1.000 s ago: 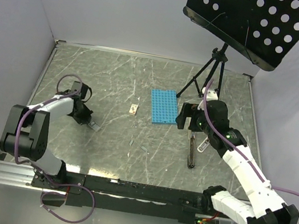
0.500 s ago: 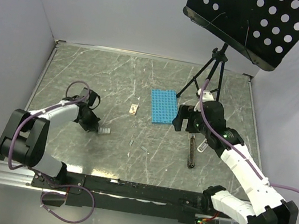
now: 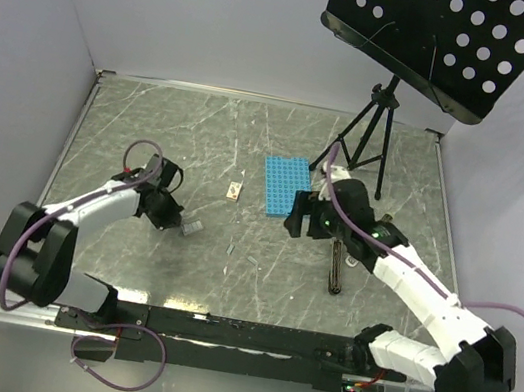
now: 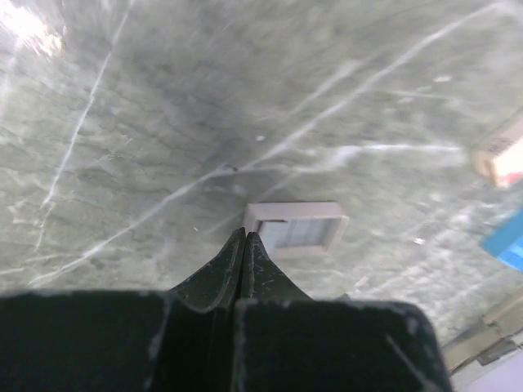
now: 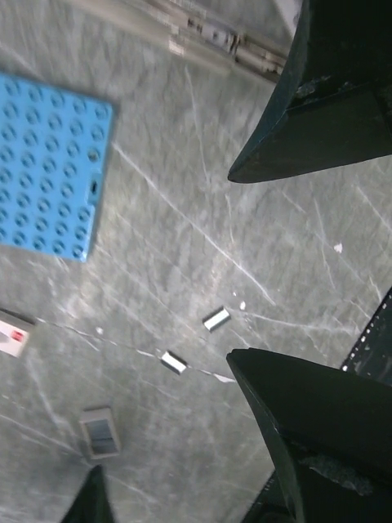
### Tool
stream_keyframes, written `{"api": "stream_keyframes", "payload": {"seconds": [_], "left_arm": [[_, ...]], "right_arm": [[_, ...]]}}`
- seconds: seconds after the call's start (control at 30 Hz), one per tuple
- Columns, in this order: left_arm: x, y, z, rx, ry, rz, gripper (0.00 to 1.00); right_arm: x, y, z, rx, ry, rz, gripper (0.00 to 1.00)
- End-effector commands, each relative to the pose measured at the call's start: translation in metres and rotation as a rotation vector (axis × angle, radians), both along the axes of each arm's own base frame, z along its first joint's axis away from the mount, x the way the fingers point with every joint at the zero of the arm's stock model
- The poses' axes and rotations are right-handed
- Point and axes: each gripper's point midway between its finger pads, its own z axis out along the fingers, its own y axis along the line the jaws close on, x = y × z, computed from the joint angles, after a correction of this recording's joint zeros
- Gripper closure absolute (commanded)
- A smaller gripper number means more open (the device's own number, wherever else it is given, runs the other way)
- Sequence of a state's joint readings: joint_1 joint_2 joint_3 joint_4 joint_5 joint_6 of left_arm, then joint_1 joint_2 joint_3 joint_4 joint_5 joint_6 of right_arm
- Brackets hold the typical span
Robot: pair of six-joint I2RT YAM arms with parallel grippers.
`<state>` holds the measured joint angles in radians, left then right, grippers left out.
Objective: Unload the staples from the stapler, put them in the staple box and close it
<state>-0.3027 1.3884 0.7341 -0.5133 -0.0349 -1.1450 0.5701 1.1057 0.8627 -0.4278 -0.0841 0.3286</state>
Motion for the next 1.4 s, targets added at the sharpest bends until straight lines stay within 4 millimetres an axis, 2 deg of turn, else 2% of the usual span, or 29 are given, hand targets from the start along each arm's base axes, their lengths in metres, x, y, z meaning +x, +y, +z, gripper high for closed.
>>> {"api": "stream_keyframes", "payload": {"seconds": [0.0,0.07,0.13,0.17,0.23,0.27,0.33,0.37,0.43,0.5,0.6,0.77,0.97,1.37], "left_arm": [[0.041,0.013,0.061,0.048,-0.228,0.023,0.99],[0.052,0.022,0.080,0.075,-0.280,0.021,0.99],[0.060,0.036,0.090,0.085,-0.299,0.047,0.99],[0.060,0.040,0.089,0.088,-0.288,0.056,0.99],[0.056,0.049,0.081,0.109,-0.236,0.076,0.99],[0.054,0.051,0.075,0.120,-0.215,0.078,0.99],[0.045,0.047,0.059,0.103,-0.162,0.066,0.99],[0.041,0.045,0.052,0.092,-0.141,0.061,0.99],[0.031,0.036,0.038,0.040,-0.102,0.048,0.99],[0.024,0.030,0.030,0.007,-0.085,0.046,0.99],[0.017,0.024,0.023,-0.014,-0.084,0.031,0.99],[0.005,0.016,0.009,0.023,-0.047,0.012,0.99],[0.002,0.005,-0.002,0.022,-0.021,0.003,0.99],[0.003,0.003,-0.003,0.044,-0.029,0.036,0.99]], "right_arm": [[-0.003,0.035,0.003,0.051,0.003,0.078,0.14],[-0.003,0.045,-0.004,0.042,0.018,0.103,0.16],[-0.004,0.053,-0.006,0.039,0.038,0.105,0.19],[-0.004,0.056,-0.014,0.036,0.078,0.086,0.22],[-0.006,0.067,-0.014,0.059,0.110,0.076,0.25],[-0.006,0.072,-0.021,0.050,0.130,0.078,0.29],[-0.009,0.087,-0.020,0.039,0.127,0.099,0.30],[-0.011,0.093,-0.030,0.018,0.150,0.107,0.30],[-0.015,0.108,-0.030,0.018,0.148,0.150,0.30],[-0.015,0.113,-0.042,-0.015,0.167,0.150,0.30],[-0.013,0.113,-0.046,-0.032,0.190,0.125,0.30],[-0.009,0.118,-0.039,-0.022,0.176,0.123,0.30],[-0.010,0.116,-0.038,-0.019,0.181,0.108,0.29],[-0.013,0.106,-0.037,-0.019,0.164,0.082,0.27]]}}
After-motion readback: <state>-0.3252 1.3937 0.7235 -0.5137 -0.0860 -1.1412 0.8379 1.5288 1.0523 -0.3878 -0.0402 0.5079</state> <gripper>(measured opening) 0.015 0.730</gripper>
